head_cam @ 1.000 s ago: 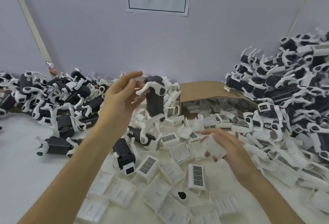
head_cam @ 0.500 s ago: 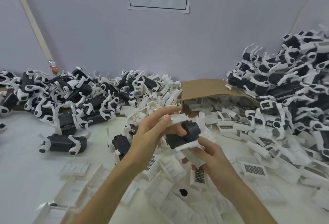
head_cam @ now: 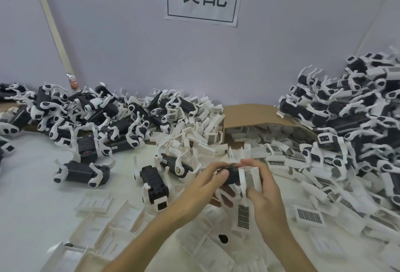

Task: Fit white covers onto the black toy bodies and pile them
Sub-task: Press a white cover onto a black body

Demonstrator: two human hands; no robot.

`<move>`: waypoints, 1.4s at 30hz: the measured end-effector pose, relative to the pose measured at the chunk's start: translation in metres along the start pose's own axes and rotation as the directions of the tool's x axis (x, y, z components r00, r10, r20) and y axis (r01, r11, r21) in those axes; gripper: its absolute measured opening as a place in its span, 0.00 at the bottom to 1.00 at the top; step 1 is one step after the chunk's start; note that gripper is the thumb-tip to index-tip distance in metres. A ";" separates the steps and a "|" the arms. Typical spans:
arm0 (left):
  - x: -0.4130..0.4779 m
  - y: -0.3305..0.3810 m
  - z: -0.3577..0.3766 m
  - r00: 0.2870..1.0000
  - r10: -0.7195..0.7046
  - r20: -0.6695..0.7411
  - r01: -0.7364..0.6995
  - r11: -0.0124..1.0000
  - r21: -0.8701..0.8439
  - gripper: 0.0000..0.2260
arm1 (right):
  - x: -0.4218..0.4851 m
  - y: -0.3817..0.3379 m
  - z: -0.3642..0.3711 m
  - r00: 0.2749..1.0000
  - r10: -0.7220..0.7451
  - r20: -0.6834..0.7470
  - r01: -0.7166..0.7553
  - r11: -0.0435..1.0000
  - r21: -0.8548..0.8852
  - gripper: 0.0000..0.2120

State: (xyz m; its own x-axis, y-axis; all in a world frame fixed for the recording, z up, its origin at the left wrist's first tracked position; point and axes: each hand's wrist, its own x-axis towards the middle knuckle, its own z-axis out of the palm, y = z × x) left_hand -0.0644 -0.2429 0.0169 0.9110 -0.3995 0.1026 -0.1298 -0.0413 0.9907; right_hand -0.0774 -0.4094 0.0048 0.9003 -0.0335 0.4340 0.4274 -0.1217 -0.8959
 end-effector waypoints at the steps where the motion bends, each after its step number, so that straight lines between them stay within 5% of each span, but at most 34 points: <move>1: 0.000 -0.002 0.004 1.000 0.003 -0.028 -0.004 1.000 -0.029 0.13 | 0.000 0.001 0.000 1.000 0.007 0.023 -0.007 0.999 0.035 0.21; 7: 0.004 -0.008 0.009 0.978 0.090 -0.188 -0.107 0.991 -0.084 0.10 | 0.001 0.006 -0.003 0.995 0.095 0.009 -0.095 0.986 0.140 0.22; 10: 0.003 -0.010 0.008 0.957 0.185 -0.223 -0.181 0.983 0.038 0.13 | 0.004 0.005 -0.007 0.989 0.143 0.043 -0.149 0.971 0.186 0.10; 13: 0.002 -0.011 0.008 0.935 0.285 -0.212 -0.250 0.952 0.177 0.18 | 0.005 0.000 -0.005 0.977 0.199 0.073 -0.210 0.957 0.198 0.12; 16: 0.001 -0.012 0.010 0.925 0.319 -0.206 -0.271 0.934 0.232 0.21 | 0.004 -0.001 -0.002 0.985 0.170 0.021 -0.172 0.974 0.148 0.14; 22: 0.001 -0.009 0.009 0.934 0.261 -0.244 -0.254 0.965 0.060 0.26 | 0.001 -0.001 0.000 0.998 0.052 -0.018 -0.050 0.994 0.101 0.10; 28: -0.001 -0.011 0.011 0.901 0.294 -0.319 -0.247 0.952 0.180 0.15 | 0.001 0.000 0.002 1.000 -0.022 -0.008 0.022 1.000 -0.017 0.10; 34: 0.003 0.000 0.002 0.929 0.025 -0.369 -0.116 0.967 -0.226 0.24 | 0.001 0.000 -0.003 0.998 0.005 -0.067 0.002 0.994 0.107 0.10; 37: 0.009 -0.001 -0.011 0.969 -0.147 -0.198 0.096 0.965 -0.246 0.35 | 0.002 -0.001 -0.007 1.000 0.003 -0.010 -0.002 0.989 0.149 0.11; 39: 0.008 -0.002 -0.013 0.987 -0.151 -0.063 0.127 0.951 -0.280 0.35 | 0.001 -0.001 -0.007 0.997 -0.019 0.080 0.008 0.992 0.129 0.11; 42: 0.005 -0.002 -0.013 0.991 -0.124 -0.054 0.081 0.863 -0.499 0.29 | -0.002 -0.001 -0.003 0.982 -0.024 0.185 0.015 0.999 0.048 0.12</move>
State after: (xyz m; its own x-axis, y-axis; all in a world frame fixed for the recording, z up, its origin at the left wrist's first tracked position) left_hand -0.0541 -0.2330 0.0165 0.9398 -0.3413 -0.0163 0.1569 0.3886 0.9079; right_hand -0.0797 -0.4123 0.0052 0.8895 0.1536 0.4303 0.4446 -0.0743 -0.8926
